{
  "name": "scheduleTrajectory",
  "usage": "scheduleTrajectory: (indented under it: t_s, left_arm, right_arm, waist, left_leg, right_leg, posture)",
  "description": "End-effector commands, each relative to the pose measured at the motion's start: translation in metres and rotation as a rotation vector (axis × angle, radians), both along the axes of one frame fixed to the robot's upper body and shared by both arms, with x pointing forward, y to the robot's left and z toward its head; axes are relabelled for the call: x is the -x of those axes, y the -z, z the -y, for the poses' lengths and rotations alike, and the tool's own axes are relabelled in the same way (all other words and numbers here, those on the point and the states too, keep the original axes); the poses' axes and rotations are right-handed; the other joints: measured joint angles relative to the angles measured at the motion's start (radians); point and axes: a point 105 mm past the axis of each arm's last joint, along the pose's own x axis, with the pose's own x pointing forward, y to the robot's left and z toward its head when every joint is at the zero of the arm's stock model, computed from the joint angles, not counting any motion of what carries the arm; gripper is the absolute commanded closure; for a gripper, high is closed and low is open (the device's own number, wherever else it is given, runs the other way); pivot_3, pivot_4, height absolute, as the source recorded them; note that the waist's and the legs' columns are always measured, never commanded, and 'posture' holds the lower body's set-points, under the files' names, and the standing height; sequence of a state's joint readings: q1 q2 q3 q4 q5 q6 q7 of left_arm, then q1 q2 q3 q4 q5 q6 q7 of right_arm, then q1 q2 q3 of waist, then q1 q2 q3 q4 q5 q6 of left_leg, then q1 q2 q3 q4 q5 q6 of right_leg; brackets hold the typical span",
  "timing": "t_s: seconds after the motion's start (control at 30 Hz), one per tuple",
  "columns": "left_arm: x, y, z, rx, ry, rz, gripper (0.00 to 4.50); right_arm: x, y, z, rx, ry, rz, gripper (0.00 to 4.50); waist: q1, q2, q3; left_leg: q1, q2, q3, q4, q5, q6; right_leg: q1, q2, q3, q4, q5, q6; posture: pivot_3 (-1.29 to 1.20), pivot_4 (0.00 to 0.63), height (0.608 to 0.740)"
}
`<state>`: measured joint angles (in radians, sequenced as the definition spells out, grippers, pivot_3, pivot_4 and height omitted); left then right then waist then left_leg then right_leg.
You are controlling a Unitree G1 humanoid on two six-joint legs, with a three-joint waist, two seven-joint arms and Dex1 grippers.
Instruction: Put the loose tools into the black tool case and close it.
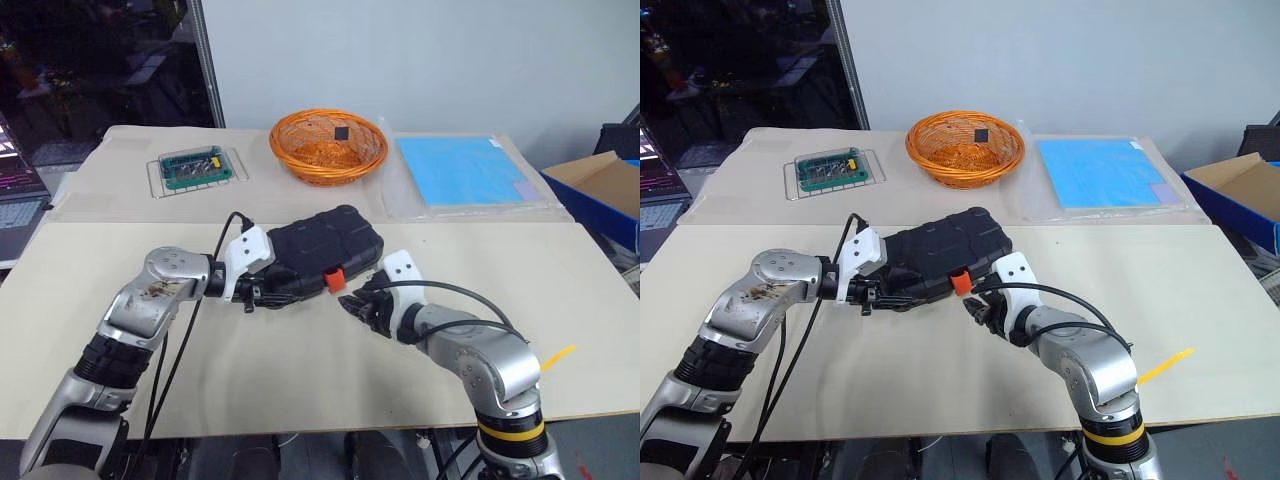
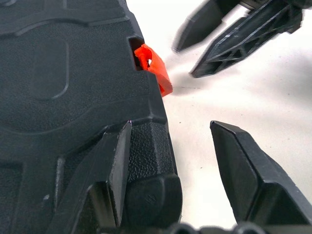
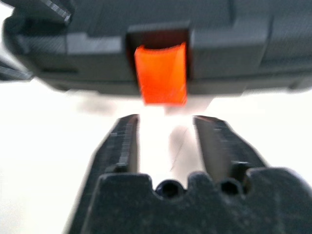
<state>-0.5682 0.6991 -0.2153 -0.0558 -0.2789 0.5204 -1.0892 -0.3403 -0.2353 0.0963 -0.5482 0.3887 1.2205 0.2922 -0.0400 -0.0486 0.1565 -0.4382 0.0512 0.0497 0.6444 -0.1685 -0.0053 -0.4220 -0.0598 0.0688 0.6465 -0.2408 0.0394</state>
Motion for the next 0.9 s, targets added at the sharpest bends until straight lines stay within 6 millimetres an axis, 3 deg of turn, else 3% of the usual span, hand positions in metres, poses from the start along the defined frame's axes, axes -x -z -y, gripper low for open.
scheduleTrajectory:
  t_s: [0.03,0.07,0.23,0.4,0.5,0.7,0.9]
  left_arm:
    - [-0.004,0.012,-0.005,-0.040,-0.041,-0.024,1.77]
    - [-0.004,0.013,-0.006,-0.041,-0.043,-0.024,1.77]
    - [-0.005,0.014,-0.006,-0.049,-0.052,-0.020,1.77]
    - [-0.003,0.016,-0.007,-0.051,-0.059,-0.020,1.77]
    - [-0.001,0.018,-0.008,-0.050,-0.064,-0.024,1.77]
    - [-0.002,0.019,-0.010,-0.043,-0.087,-0.027,1.77]
    - [-0.003,0.020,-0.011,-0.045,-0.093,-0.026,1.77]
  right_arm:
    - [-0.012,-0.011,-0.007,-0.057,0.002,0.026,4.27]
    - [-0.015,-0.010,-0.009,-0.057,0.003,0.024,4.45]
    - [-0.041,-0.004,-0.016,-0.034,0.045,0.049,4.45]
    - [-0.051,-0.010,-0.020,-0.065,0.042,0.093,4.45]
    - [-0.042,-0.013,-0.019,-0.064,0.010,0.104,4.45]
    - [-0.002,-0.013,-0.013,-0.050,-0.145,0.068,4.45]
    - [-0.015,-0.020,-0.009,-0.059,-0.098,0.130,4.45]
  waist:
    - [-0.001,0.000,0.000]
    - [-0.002,0.000,0.000]
    - [-0.002,0.000,-0.001]
    - [-0.004,0.000,-0.001]
    - [-0.005,0.000,-0.001]
    - [-0.005,0.000,-0.001]
    - [-0.004,0.000,-0.001]
  left_leg:
    - [0.001,0.000,0.000,0.000,0.000,0.000]
    - [0.001,0.000,0.000,0.000,0.000,0.000]
    - [0.001,0.000,0.000,0.000,0.000,0.000]
    - [0.001,0.000,0.001,0.000,0.000,0.000]
    - [0.001,0.000,0.001,0.000,0.000,0.000]
    - [0.000,0.000,0.001,0.000,0.000,0.000]
    - [0.001,0.000,0.001,0.000,0.000,0.000]
  right_leg:
    - [0.000,0.000,0.000,0.000,0.000,0.000]
    - [0.000,0.000,0.000,0.000,0.000,0.000]
    - [0.000,0.000,0.000,0.000,0.000,0.000]
    - [0.000,0.000,0.000,0.000,0.000,0.000]
    - [0.000,0.000,0.000,0.000,0.001,0.000]
    - [0.000,0.000,0.000,0.000,0.000,0.000]
    - [0.000,0.000,0.000,0.000,0.000,0.000]
  posture:
    - [0.00,0.150,0.740]
    - [0.00,0.150,0.740]
    - [0.00,0.150,0.740]
    - [0.00,0.150,0.740]
    - [0.00,0.150,0.740]
    - [0.00,0.150,0.740]
    - [0.00,0.150,0.740]
